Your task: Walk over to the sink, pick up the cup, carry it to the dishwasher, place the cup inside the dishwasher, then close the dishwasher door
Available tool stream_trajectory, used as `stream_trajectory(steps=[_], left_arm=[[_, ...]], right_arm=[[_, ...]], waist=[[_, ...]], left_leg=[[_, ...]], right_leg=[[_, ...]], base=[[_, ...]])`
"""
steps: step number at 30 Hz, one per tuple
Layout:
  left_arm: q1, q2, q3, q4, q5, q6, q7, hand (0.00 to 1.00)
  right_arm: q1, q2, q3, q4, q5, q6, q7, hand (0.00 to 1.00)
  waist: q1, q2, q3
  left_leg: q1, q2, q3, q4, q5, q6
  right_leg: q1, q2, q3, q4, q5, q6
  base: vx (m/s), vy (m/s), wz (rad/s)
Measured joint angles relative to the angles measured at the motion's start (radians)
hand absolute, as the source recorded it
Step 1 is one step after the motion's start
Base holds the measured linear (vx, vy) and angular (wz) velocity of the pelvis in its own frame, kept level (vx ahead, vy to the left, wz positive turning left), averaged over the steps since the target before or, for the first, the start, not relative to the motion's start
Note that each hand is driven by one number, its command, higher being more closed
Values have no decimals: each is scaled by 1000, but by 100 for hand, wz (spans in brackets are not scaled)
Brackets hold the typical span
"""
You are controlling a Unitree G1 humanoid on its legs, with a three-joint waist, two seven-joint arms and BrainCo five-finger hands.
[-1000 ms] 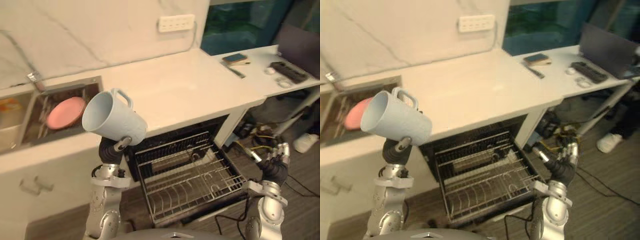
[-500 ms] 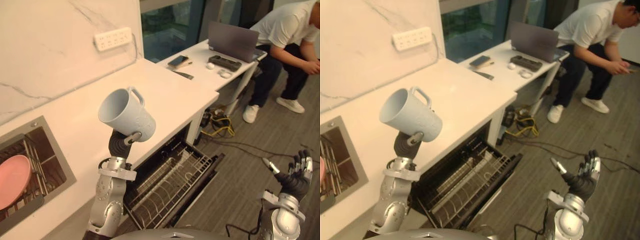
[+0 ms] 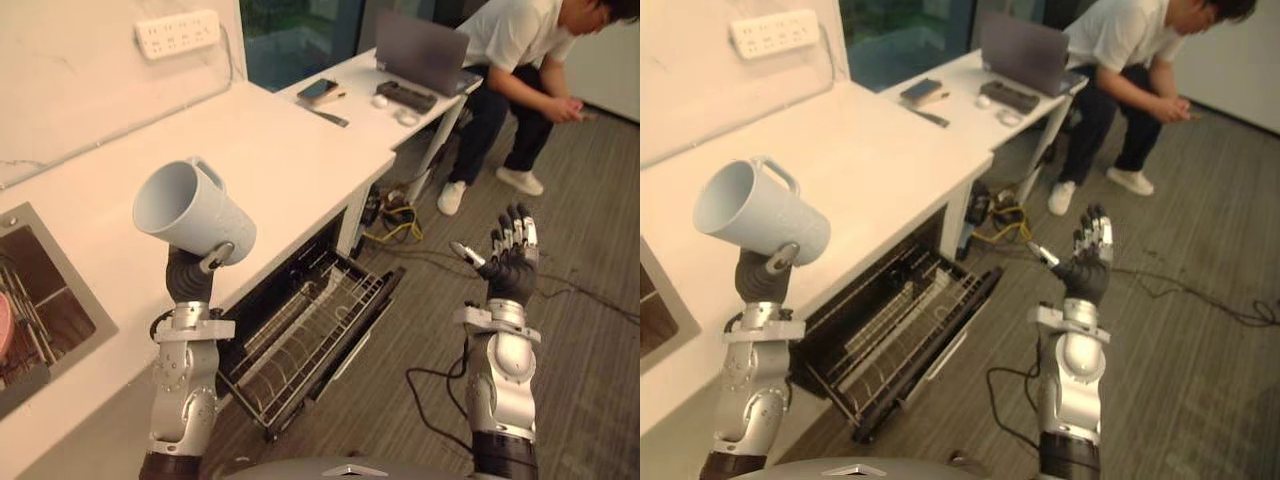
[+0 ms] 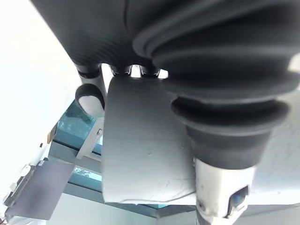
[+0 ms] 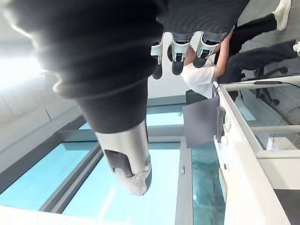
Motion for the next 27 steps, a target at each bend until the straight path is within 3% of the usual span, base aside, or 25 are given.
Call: stream_trajectory(steps=[4, 8, 12, 18, 27], left_arm=[[10, -2, 0, -18, -2, 0, -7, 100], [44, 9, 0, -87, -2, -15, -40, 100], [34, 11, -9, -94, -1, -31, -53, 100], [-10, 16, -48, -70, 98, -34, -32, 100], [-12, 35, -38, -38, 137, -27, 21, 100]], right_arm=[[-1, -33, -18, -5, 3, 18, 23, 0], [-1, -47, -18, -15, 35, 29, 48, 0], [0, -32, -16, -16, 57, 41, 78, 0], [16, 9, 3, -96, 122, 49, 120, 0], [16, 58, 117, -133, 164, 42, 196, 0]], waist=[[-7, 5, 0], [-15, 1, -2], [-43, 0, -6], [-51, -6, -6], [-53, -22, -16]], left_leg=[[-26, 7, -19, 18, 19, 0], [-27, -18, -48, -46, 60, 0], [56, -70, -98, -316, 221, 3], [50, -82, -127, -348, 243, 15], [42, -108, -124, -352, 257, 29]], right_leg=[[-4, 11, -47, 28, -18, -31], [-34, -10, -88, 85, -44, -33], [-28, -42, -158, 86, -41, -32], [-10, -51, -188, 70, -22, -23], [-9, -64, -183, 33, 16, -14]], base=[[-81, -81, 29], [-71, 1, 36], [-53, 27, 54], [-84, 17, 20], [-25, 35, -1]])
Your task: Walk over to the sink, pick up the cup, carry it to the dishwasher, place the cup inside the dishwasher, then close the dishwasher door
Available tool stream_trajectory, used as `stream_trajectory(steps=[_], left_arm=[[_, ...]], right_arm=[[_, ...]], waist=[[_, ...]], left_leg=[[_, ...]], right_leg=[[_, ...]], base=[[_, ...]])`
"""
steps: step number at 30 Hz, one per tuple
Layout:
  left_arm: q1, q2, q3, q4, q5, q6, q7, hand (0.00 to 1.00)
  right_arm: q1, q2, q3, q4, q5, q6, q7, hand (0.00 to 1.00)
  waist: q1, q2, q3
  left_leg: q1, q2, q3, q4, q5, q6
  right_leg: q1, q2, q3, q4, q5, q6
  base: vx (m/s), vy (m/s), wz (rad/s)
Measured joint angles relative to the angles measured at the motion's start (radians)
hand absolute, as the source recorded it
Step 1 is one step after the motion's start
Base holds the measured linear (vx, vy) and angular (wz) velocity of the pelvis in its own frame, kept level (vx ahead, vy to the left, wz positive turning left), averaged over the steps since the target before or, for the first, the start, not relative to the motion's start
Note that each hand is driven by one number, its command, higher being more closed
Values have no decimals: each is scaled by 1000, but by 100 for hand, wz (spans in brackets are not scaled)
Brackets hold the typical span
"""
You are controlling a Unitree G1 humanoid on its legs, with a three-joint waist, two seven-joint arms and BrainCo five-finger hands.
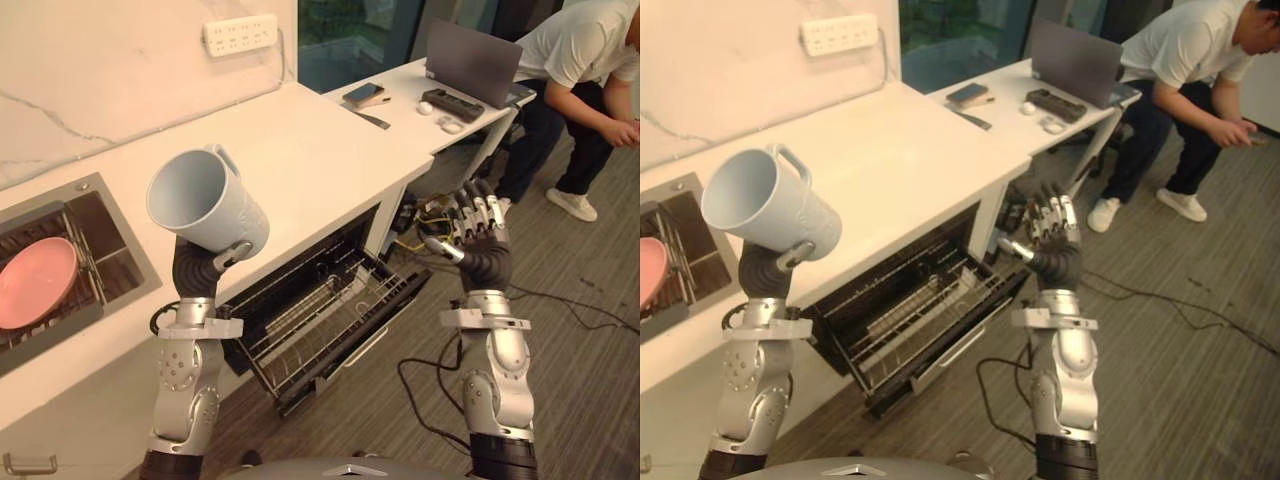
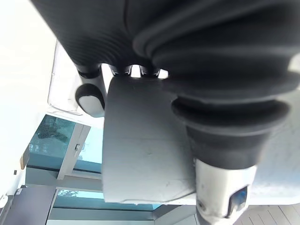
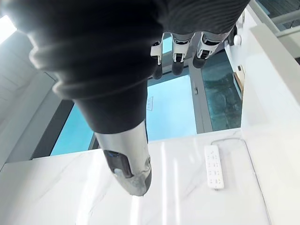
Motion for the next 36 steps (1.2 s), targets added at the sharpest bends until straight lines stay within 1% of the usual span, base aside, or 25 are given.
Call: stream_trajectory(steps=[4, 7, 11, 14, 15, 19, 22, 24, 25, 26, 27, 28, 29, 30, 31, 32, 33, 34, 36], left_arm=[[9, 0, 1, 2, 1, -1, 7, 100], [16, 0, 1, 2, 10, -1, 11, 100], [23, -1, -1, 1, 32, -3, 25, 100], [38, -1, -6, 1, 37, -3, 26, 100], [40, -1, -21, 1, 37, -3, 26, 100], [40, -1, -22, 1, 37, -3, 26, 100], [46, 0, -44, 1, 37, -3, 27, 100], [51, -1, -73, 1, 40, -3, 27, 100], [49, -2, -91, 2, 56, -7, 28, 100], [48, -2, -113, 4, 73, -13, 31, 100], [45, -1, -136, 12, 105, -22, 58, 100], [43, 0, -151, 17, 125, -25, 78, 100], [17, -2, -183, 50, 180, -30, 142, 100], [3, -2, -197, 65, 198, -29, 170, 100], [-29, -3, -232, 98, 242, -28, 228, 100], [-50, -4, -254, 120, 286, -27, 274, 100], [-72, -7, -287, 133, 356, -21, 337, 100], [-80, -11, -301, 136, 390, -19, 366, 100], [-110, -31, -328, 146, 522, -7, 466, 100]], right_arm=[[0, 6, 24, 0, 7, 0, 20, 0], [1, 5, 40, 0, 47, 1, 43, 0], [1, 5, 53, 0, 54, 2, 77, 0], [1, 5, 85, 0, 53, 2, 79, 0], [1, 3, 122, -3, 53, 3, 85, 0], [1, 3, 122, -3, 53, 3, 85, 0], [8, 0, 121, -3, 54, 3, 88, 0], [27, 0, 117, -4, 74, 3, 105, 0], [49, 0, 111, -13, 90, 3, 112, 0], [68, 0, 104, -26, 103, 3, 118, 0], [89, -2, 102, -51, 130, 1, 130, 0], [89, -2, 103, -58, 139, 0, 141, 0], [87, -2, 116, -84, 174, -4, 166, 0], [83, -2, 125, -90, 187, -11, 175, 0], [83, 0, 158, -111, 211, -16, 187, 0], [84, 0, 183, -122, 218, -21, 188, 0], [80, 2, 209, -125, 218, -25, 185, 0], [78, 2, 226, -125, 217, -25, 182, 0], [79, 6, 274, -125, 208, -24, 151, 0]], waist=[[-1, -6, -4], [-4, -6, -4], [-3, -5, -4], [-3, -5, -5], [-4, -16, -23], [-5, -16, -23], [-3, -15, -24], [-4, -14, -25], [-7, -11, -25], [-17, -8, -23], [-24, 0, -18], [-26, 3, -17], [-22, 5, -15], [-20, 11, -15], [-20, 21, -12], [-24, 24, -13], [-26, 28, -16], [-25, 33, -19], [-24, 36, -24]], left_leg=[[8, -11, 0, 0, 4, 6], [3, -15, 3, -2, 3, 14], [5, -16, 9, -2, 5, 14], [5, -15, 18, -2, 10, 16], [4, -16, 21, -2, 18, 16], [5, -16, 22, -2, 18, 16], [7, -15, 21, -2, 20, 16], [-6, -15, 16, -2, 24, 17], [-17, -16, -1, -2, 27, 19], [-26, -16, -18, -2, 30, 21], [-31, -16, -35, -3, 32, 28], [-32, -16, -36, -3, 28, 22], [-32, -19, -36, -4, 31, 21], [-34, -18, -35, -4, 31, 21], [-37, -15, -36, -4, 35, 20], [-43, -12, -38, -4, 36, 20], [-50, -7, -37, -4, 45, 18], [-53, -4, -36, -4, 51, 14], [-59, 1, -36, -4, 59, 5]], right_leg=[[13, -5, 4, -19, 19, -1], [12, -10, 8, -23, 27, 3], [9, -10, 18, -23, 29, 5], [6, -6, 27, -34, 36, 3], [6, -1, 32, -59, 58, 0], [6, -1, 33, -59, 58, 0], [3, 0, 40, -53, 60, -2], [-4, -1, 41, -46, 60, -3], [-9, -2, 40, -40, 60, -3], [-9, -4, 45, -36, 59, -4], [-9, -6, 70, -24, 57, -3], [-10, -8, 85, -16, 51, -2], [-16, -14, 101, -4, 30, 13], [-23, -14, 103, 5, 23, 12], [-28, -13, 101, 15, 4, 15], [-30, -9, 100, 14, 0, 19], [-37, -5, 110, 9, 0, 19], [-40, -1, 117, 6, 0, 19], [-46, 8, 135, 1, 2, 20]], base=[[-29, 28, 0], [-85, 23, -2], [-53, 9, -6], [-28, -5, -8], [-5, -3, -4], [0, 0, 0], [0, 0, -5], [-4, 0, 6], [-14, 3, 30], [-49, 39, 49], [-55, 54, 44], [-84, 60, 27], [-71, 14, 5], [-97, -15, 6], [-95, -36, 14], [-97, -39, 16], [-64, -24, 7], [0, 0, 0], [2, -11, -2]])
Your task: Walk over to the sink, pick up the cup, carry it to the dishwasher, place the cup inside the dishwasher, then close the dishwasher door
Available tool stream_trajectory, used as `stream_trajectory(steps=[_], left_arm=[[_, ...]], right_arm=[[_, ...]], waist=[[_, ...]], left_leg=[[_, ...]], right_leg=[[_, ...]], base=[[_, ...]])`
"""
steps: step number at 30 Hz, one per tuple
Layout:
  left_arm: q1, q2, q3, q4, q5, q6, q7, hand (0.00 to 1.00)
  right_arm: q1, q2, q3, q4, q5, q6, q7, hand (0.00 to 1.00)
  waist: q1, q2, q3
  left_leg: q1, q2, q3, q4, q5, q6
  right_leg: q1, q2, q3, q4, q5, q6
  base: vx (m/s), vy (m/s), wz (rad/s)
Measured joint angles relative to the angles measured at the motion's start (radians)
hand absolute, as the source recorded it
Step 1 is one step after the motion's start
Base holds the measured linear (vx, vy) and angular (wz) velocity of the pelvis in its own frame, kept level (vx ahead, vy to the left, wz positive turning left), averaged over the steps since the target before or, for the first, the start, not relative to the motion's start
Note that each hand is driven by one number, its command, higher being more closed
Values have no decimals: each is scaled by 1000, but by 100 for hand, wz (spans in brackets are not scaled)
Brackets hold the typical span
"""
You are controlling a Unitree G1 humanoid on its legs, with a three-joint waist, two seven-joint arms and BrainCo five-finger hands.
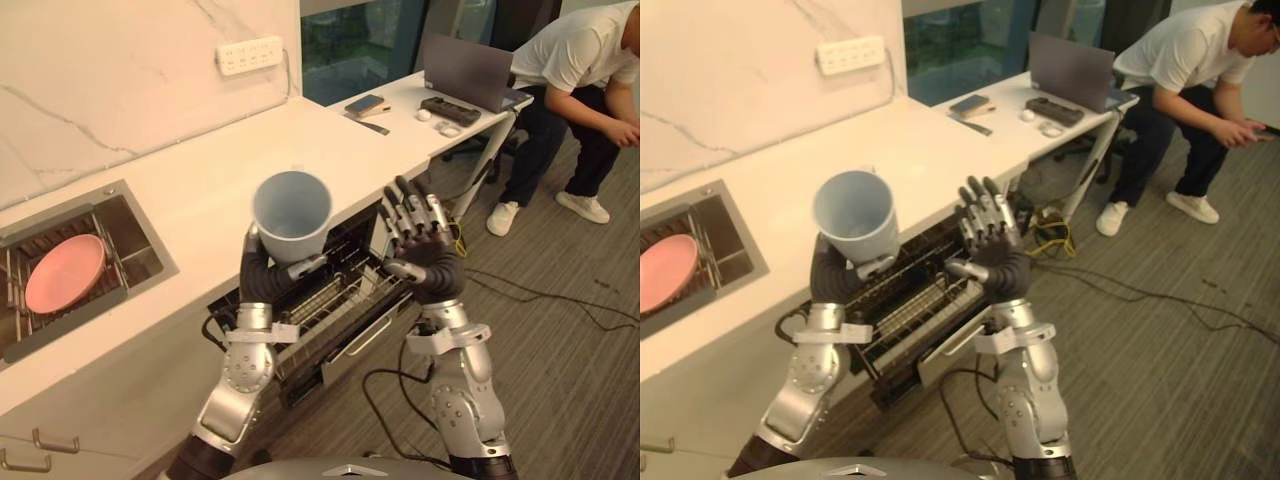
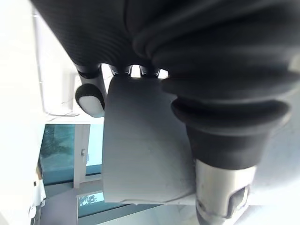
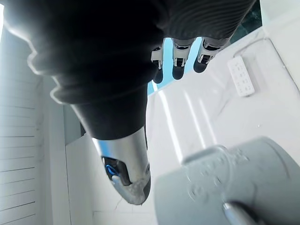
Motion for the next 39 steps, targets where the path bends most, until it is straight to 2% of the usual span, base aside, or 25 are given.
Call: stream_trajectory(steps=[2, 3, 5, 8, 11, 16, 24, 34, 35, 39], left_arm=[[-15, -8, -6, 15, 56, 15, 61, 100], [-15, -7, -7, 16, 78, 22, 85, 100], [-16, -7, -12, 30, 116, 39, 127, 100], [-17, -7, -27, 68, 143, 56, 164, 100], [-17, -7, -40, 73, 168, 62, 189, 100], [-17, -6, -83, 91, 189, 75, 195, 100], [-15, 12, -137, 100, 217, 89, 214, 100], [-14, 32, -165, 101, 236, 112, 217, 100], [-14, 32, -165, 101, 244, 115, 218, 100], [-14, 32, -159, 104, 243, 119, 232, 100]], right_arm=[[-1, 4, 15, 0, -11, 0, -10, 0], [-2, 5, 27, 1, -17, 0, -13, 0], [-3, 5, 44, 8, -20, 0, -36, 0], [-6, 5, 85, 8, -50, 0, -55, 0], [-6, 5, 136, 9, -61, 0, -92, 0], [-6, 4, 166, 9, -139, 0, -157, 0], [-6, -1, 242, 27, -235, 0, -242, 0], [-14, -3, 278, 58, -305, 25, -308, 0], [-20, -3, 280, 58, -318, 31, -317, 100], [-22, -7, 301, 60, -328, 33, -354, 100]], waist=[[3, 0, -6], [3, -1, -8], [4, -14, -11], [5, -25, -17], [5, -26, -18], [6, -28, -21], [8, -51, -54], [29, -57, -60], [29, -57, -60], [30, -55, -65]], left_leg=[[0, 1, 0, 0, 8, 2], [4, 2, -1, 0, 14, 0], [-1, 2, -2, 1, 21, -1], [1, 1, -8, 0, 21, -1], [2, 1, -17, -1, 23, 1], [2, 2, -18, -1, 24, -1], [-2, 6, -19, -1, 29, -1], [-2, 3, -17, 0, 32, -4], [-2, 3, -17, -1, 34, -1], [-1, 3, -17, -1, 34, -1]], right_leg=[[0, 2, 2, 2, 8, 2], [-1, 2, 2, 2, 18, -9], [-7, 8, 2, 2, 25, -15], [-4, 8, 1, 4, 25, -15], [-4, 8, 0, 8, 23, -16], [-6, 9, 3, 6, 18, -18], [-9, 13, 16, 0, 18, -18], [-6, 16, 30, -19, 33, -11], [-4, 17, 30, -22, 35, -12], [-2, 17, 30, -25, 35, -13]], base=[[36, -22, -3], [75, -20, -1], [53, -21, 0], [-4, -2, 1], [-75, 1, 3], [-93, 2, 3], [-26, 0, 0], [12, -4, -1], [0, 0, 0], [0, 0, 0]])
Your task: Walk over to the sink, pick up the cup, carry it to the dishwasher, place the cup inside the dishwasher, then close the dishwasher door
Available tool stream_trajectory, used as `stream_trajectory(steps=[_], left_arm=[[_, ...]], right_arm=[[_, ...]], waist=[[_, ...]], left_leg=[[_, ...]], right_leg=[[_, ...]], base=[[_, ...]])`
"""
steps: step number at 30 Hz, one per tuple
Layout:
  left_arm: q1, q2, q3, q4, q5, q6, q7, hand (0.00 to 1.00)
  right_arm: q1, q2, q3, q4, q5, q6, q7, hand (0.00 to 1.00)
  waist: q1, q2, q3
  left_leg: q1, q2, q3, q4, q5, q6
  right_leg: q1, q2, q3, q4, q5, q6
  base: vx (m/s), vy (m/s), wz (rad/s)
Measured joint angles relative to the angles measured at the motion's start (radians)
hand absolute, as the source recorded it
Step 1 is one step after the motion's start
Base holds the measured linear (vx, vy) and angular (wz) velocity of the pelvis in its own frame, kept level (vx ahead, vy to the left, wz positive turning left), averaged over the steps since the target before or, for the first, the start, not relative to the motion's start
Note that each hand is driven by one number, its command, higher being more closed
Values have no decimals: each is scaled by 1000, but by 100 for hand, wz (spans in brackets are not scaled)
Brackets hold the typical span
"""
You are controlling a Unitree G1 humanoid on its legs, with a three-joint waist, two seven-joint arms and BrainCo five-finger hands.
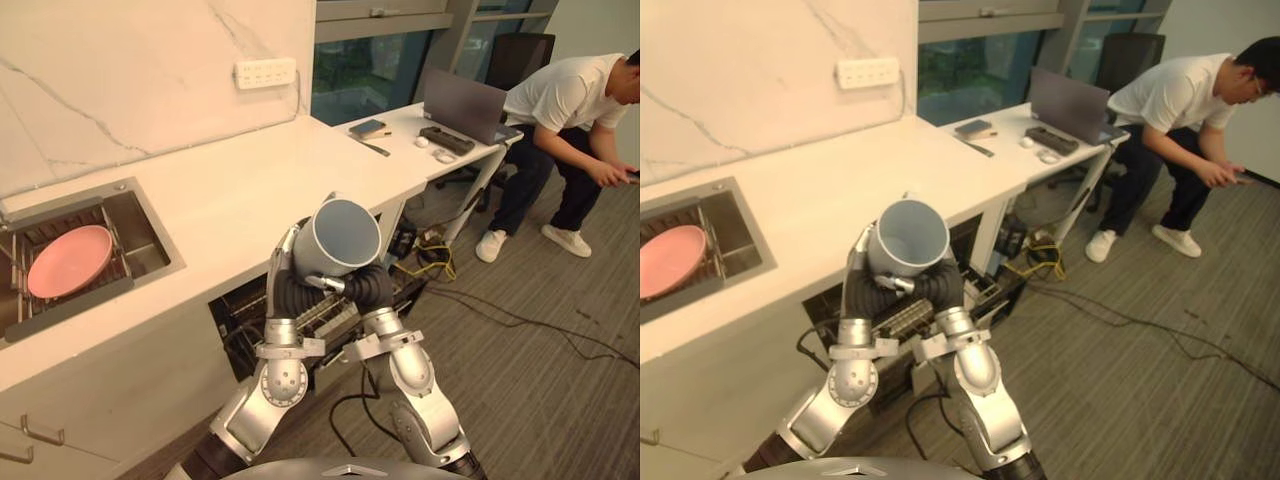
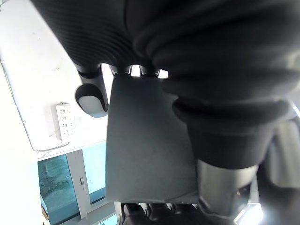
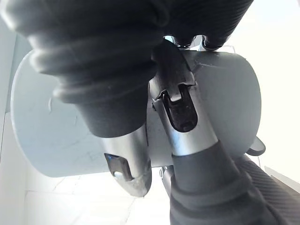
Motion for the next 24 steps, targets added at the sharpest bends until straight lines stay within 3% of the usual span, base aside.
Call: stream_trajectory(steps=[14, 15, 24], left_arm=[[7, 2, 5, 27, -4, 17, 9, 100], [7, 2, 4, 27, -14, 17, 9, 0], [58, 12, -24, 36, -60, 16, 2, 0]], right_arm=[[0, 1, 39, 22, -4, -7, -108, 100], [0, 1, 40, 22, -4, -7, -115, 100], [-19, 10, -4, -15, -4, -27, -173, 100]], waist=[[3, -3, -27], [3, -3, -27], [7, -2, -28]], left_leg=[[-1, 0, 0, 0, -4, -7], [-1, 0, 0, 0, -4, -7], [-7, 0, -2, 0, -5, -7]], right_leg=[[2, 0, 1, 0, -1, -4], [2, 0, 1, -1, 0, -4], [2, 1, -1, -8, 1, -2]], base=[[-7, 0, 0], [0, 0, 0], [0, 0, 0]])
